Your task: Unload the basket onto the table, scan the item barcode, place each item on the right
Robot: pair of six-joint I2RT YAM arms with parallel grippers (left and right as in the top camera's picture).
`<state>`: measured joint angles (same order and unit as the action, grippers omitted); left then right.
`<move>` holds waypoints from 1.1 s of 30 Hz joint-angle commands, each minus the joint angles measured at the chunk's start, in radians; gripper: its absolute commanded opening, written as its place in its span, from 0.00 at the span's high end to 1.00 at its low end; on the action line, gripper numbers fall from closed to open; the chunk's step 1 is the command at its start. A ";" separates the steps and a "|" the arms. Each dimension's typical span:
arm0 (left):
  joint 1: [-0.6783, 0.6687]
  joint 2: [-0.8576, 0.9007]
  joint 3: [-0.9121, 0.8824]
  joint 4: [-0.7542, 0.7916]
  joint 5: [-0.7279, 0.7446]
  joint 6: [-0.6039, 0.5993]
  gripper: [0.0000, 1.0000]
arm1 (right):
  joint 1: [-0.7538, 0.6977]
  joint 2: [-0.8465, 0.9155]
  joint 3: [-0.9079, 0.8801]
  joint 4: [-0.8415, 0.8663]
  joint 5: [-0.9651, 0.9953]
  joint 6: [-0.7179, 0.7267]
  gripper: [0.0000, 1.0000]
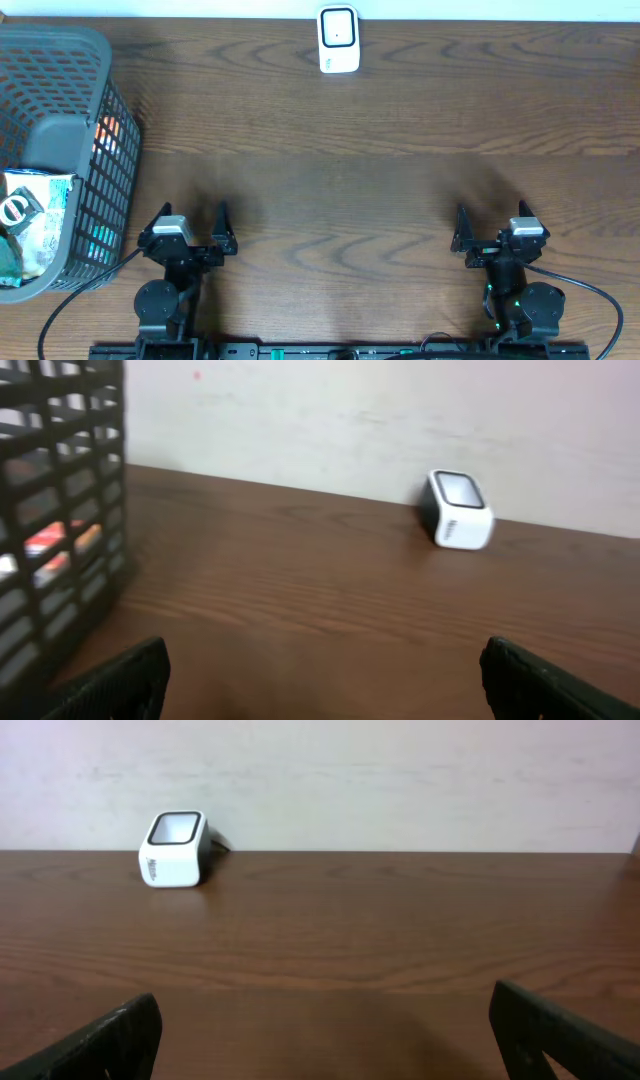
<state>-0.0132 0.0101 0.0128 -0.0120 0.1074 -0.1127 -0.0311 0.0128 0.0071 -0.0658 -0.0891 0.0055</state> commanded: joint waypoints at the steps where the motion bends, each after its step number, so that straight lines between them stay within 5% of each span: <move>1: 0.006 -0.006 -0.008 -0.021 0.082 -0.032 0.02 | 0.006 0.000 -0.002 -0.005 0.008 -0.014 0.01; 12: 0.006 -0.005 0.016 0.375 0.037 -0.027 0.02 | 0.006 0.000 -0.002 -0.005 0.008 -0.014 0.01; 24: 0.006 0.280 0.407 0.387 -0.262 0.095 0.02 | 0.006 0.000 -0.002 -0.005 0.008 -0.014 0.01; 28: 0.006 0.496 0.640 0.312 -0.365 0.099 0.02 | 0.006 0.000 -0.002 -0.005 0.008 -0.014 0.01; 33: 0.009 0.792 1.058 -0.077 -0.482 0.150 0.02 | 0.006 0.000 -0.002 -0.005 0.008 -0.014 0.01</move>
<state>-0.0120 0.6548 0.8562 0.0307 -0.2359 -0.0074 -0.0311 0.0147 0.0071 -0.0666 -0.0891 0.0055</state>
